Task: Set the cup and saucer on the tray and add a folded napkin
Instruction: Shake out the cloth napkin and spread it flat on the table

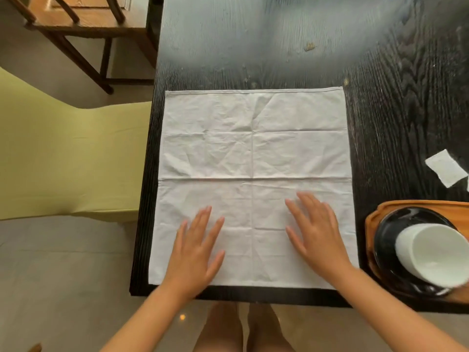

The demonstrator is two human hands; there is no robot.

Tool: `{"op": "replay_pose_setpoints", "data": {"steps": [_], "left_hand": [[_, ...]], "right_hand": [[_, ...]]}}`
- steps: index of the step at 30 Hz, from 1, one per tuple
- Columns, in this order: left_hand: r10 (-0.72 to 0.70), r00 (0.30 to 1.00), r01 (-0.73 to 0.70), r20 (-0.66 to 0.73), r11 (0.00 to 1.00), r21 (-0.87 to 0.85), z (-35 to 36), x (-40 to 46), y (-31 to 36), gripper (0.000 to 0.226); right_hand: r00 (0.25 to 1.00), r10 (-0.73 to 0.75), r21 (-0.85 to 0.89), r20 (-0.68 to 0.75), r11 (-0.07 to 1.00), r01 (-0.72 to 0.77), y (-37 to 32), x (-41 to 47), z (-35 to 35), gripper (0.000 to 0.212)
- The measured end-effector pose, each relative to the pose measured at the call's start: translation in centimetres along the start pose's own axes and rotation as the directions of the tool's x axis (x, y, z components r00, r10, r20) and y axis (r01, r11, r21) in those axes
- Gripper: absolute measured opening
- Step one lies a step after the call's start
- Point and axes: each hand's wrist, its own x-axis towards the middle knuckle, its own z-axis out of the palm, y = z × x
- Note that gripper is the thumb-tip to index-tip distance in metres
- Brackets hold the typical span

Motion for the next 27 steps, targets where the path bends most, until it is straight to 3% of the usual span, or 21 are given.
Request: {"op": "replay_pose_setpoints", "data": {"steps": [4,7,13,16,18,23,25,27], "left_hand": [[-0.002,0.989,-0.014,0.145,0.994,0.11,2.6,-6.4,0.8,0.072],[-0.044,0.983,0.014,0.179,0.986,0.164,2.7,-7.2,0.8,0.07],[-0.057,0.987,0.032,0.152,0.986,0.166,2.6,-7.9,1.2,0.06],[0.003,0.997,-0.011,0.071,0.994,0.112,2.8,-8.8,0.8,0.083],[0.061,0.998,-0.06,-0.009,0.996,0.068,2.7,-9.4,0.3,0.079],[0.197,0.978,-0.199,-0.066,0.98,-0.019,0.8,-9.2,-0.9,0.037],[0.163,0.986,-0.165,-0.024,0.981,-0.101,-0.4,-8.6,-1.4,0.046],[0.049,0.998,-0.04,0.039,0.981,-0.191,-1.4,-7.8,-1.8,0.035]], "right_hand": [[0.98,-0.077,-0.092,0.183,0.991,0.095,-0.1,-7.8,1.4,0.064],[0.954,-0.102,-0.172,0.281,0.973,0.155,0.3,-10.0,2.2,0.073],[0.946,-0.113,-0.18,0.303,0.968,0.173,0.0,-10.7,1.8,0.077],[0.951,-0.183,-0.136,0.25,0.966,0.222,0.2,-11.8,1.9,0.087],[0.955,-0.224,-0.135,0.192,0.958,0.252,0.5,-12.3,1.8,0.092],[0.951,-0.276,-0.153,0.139,0.943,0.296,1.3,-12.3,1.7,0.064],[0.948,-0.294,-0.109,0.122,0.945,0.307,1.5,-11.8,0.9,0.044],[0.947,-0.292,-0.005,0.135,0.955,0.295,1.5,-11.1,-0.5,0.03]]}}
